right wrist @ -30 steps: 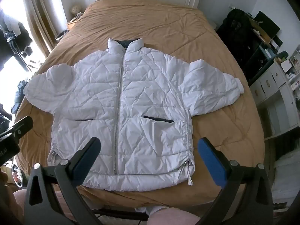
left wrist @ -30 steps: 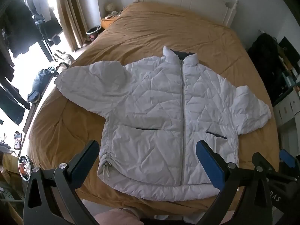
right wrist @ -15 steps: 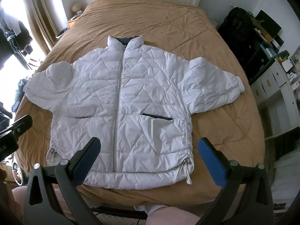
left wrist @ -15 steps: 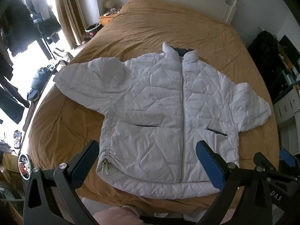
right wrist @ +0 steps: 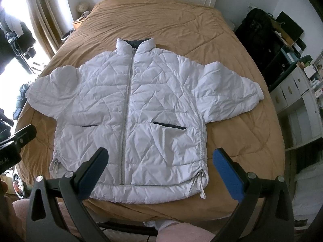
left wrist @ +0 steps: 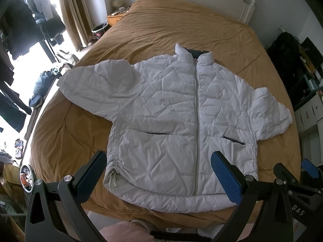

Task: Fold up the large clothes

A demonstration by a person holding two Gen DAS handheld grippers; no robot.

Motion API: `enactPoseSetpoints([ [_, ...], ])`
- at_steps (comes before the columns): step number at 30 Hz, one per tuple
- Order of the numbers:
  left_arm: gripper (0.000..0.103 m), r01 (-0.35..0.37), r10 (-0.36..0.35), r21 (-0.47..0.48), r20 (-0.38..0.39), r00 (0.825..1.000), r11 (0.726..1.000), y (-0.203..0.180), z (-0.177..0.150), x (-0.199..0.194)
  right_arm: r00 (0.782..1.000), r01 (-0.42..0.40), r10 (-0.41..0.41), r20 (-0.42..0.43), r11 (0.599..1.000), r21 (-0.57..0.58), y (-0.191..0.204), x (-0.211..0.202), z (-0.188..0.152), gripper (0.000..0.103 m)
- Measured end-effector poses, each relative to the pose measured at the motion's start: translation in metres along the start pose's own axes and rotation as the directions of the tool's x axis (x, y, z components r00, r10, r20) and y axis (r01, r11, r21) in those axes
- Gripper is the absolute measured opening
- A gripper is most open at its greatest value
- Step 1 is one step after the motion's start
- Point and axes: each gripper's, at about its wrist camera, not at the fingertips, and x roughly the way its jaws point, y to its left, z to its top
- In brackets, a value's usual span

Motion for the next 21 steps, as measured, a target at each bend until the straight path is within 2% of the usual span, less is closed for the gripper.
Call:
enactPoseSetpoints([
  [21,0.103,-0.004,0.004,0.007,-0.014,1.0,1.0,-0.0002,-0.0095,0.0018,1.0,-0.005,0.005,0.017,1.0,0.006,-0.001,-0.0014,-0.0017,0.103],
])
